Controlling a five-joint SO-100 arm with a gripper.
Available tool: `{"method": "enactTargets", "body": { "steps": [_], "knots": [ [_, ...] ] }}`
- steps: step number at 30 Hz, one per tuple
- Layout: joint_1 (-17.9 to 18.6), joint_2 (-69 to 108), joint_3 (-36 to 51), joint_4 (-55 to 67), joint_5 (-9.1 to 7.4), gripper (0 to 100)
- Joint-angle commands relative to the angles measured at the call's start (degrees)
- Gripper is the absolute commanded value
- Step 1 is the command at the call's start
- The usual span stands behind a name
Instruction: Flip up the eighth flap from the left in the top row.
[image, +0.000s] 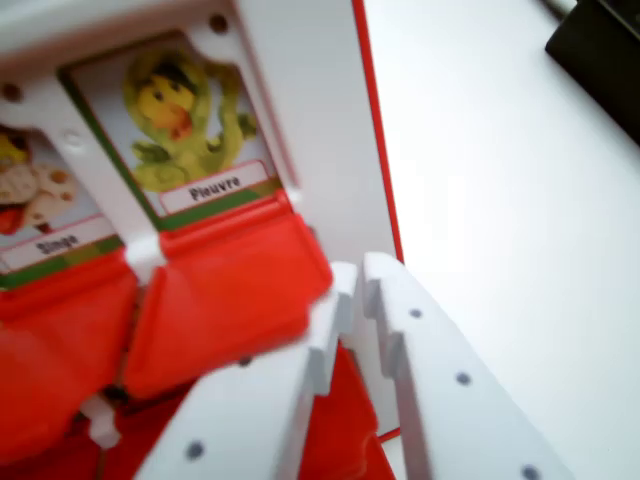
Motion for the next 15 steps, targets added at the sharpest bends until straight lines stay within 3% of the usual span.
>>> {"method": "enactTargets", "body": {
  "steps": [1, 15],
  "knots": [
    [-1.05, 1.67, -6.15, -2.11, 0.88, 0],
    [-0.7, 1.23, -5.45, -5.45, 1.58, 0]
  ]
}}
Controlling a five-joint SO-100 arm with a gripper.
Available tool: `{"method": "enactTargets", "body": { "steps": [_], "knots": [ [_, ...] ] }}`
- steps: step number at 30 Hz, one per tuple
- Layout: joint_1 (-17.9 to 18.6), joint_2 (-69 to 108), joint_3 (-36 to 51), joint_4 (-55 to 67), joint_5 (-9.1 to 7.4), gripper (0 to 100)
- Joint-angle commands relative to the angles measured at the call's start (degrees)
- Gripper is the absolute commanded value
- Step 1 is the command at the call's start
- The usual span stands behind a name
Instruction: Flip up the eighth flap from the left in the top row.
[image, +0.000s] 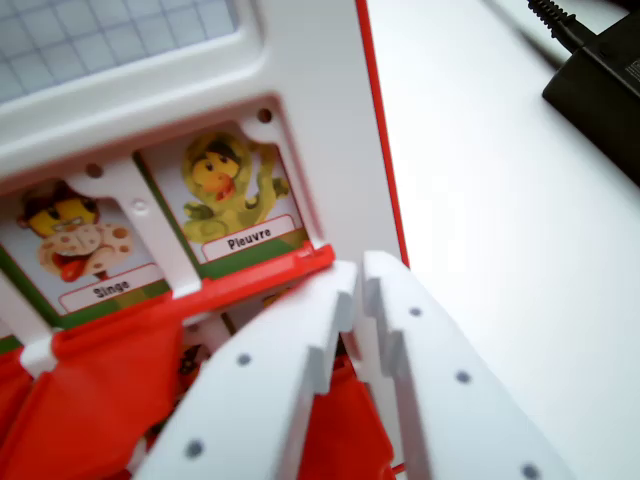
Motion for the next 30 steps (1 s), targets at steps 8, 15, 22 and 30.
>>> {"method": "enactTargets", "body": {
  "steps": [8, 15, 22, 30],
  "knots": [
    [-1.05, -2.11, -8.7, -1.67, 0.44, 0],
    [-2.55, -3.6, -13.27, -1.41, 1.23, 0],
    [-3.52, -3.69, -15.12, -0.18, 2.02, 0],
    [-2.02, 4.13, -11.16, 4.04, 1.41, 0]
  ]
}}
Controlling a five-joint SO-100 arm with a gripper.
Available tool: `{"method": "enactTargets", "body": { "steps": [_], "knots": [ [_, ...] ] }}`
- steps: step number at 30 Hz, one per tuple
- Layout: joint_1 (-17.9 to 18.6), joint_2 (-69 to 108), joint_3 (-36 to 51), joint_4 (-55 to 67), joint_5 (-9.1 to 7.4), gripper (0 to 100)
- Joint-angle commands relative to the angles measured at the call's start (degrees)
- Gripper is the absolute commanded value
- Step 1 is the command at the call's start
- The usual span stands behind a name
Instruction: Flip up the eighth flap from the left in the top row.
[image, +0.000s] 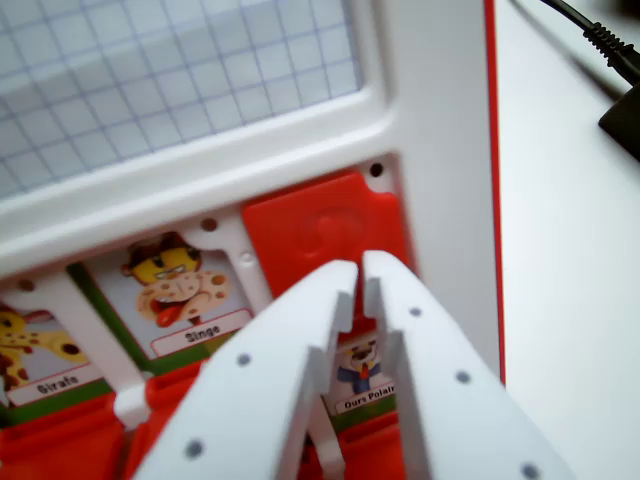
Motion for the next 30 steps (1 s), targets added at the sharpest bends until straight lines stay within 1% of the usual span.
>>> {"method": "enactTargets", "body": {
  "steps": [1, 3, 4, 8, 10, 14, 17, 19, 21, 23, 25, 26, 30],
  "knots": [
    [1.05, 12.83, 0.18, 3.08, -0.88, 0],
    [1.67, 20.65, 7.47, 4.48, -1.49, 0],
    [1.85, 25.05, 11.87, 4.92, -1.49, 0],
    [2.2, 43.77, 27.86, 9.76, -1.32, 0],
    [1.85, 52.82, 34.01, 14.59, -0.7, 0],
    [0.0, 72.16, 48.52, 19.69, -1.05, 0],
    [-2.72, 85.87, 57.13, 23.91, -1.58, 0],
    [-5.19, 93.96, 60.73, 27.16, -1.85, 0],
    [-8.44, 101.43, 63.28, 29.97, -1.85, 0],
    [-11.95, 107.84, 64.78, 32.87, -1.76, 0],
    [-14.59, 113.2, 65.74, 36.39, -1.85, 0],
    [-15.64, 115.75, 66.18, 38.23, -2.11, 0],
    [-17.93, 126.47, 69.61, 43.95, -4.39, 0]
  ]
}}
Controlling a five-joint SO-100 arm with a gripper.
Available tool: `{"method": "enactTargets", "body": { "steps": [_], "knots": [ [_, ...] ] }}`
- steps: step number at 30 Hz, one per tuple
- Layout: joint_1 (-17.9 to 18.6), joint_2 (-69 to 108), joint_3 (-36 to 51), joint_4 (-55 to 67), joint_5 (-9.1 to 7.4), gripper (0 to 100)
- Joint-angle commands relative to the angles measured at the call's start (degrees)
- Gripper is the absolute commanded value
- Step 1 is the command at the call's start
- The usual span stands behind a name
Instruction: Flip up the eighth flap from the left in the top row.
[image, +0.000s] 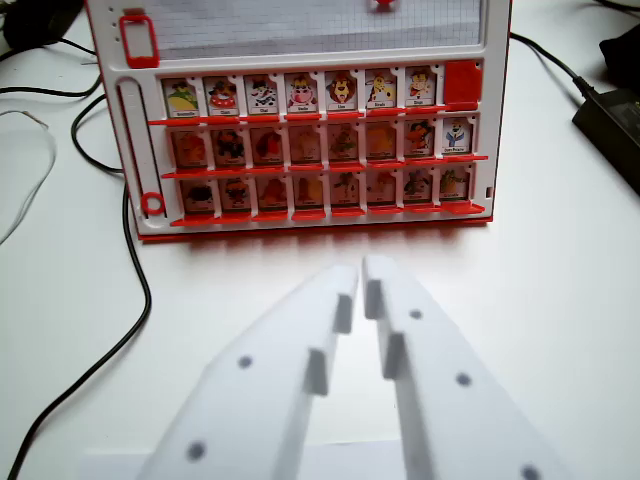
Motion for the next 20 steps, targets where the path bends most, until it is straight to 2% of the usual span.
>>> {"method": "enactTargets", "body": {
  "steps": [1, 4, 11, 20],
  "knots": [
    [-2.29, 9.67, 1.76, 4.13, -2.02, 0],
    [-2.55, 13.89, 3.25, 6.24, -2.9, 0],
    [-5.01, 17.67, 3.43, 10.28, -2.72, 0],
    [-6.15, 17.67, 3.52, 9.67, -2.46, 0]
  ]
}}
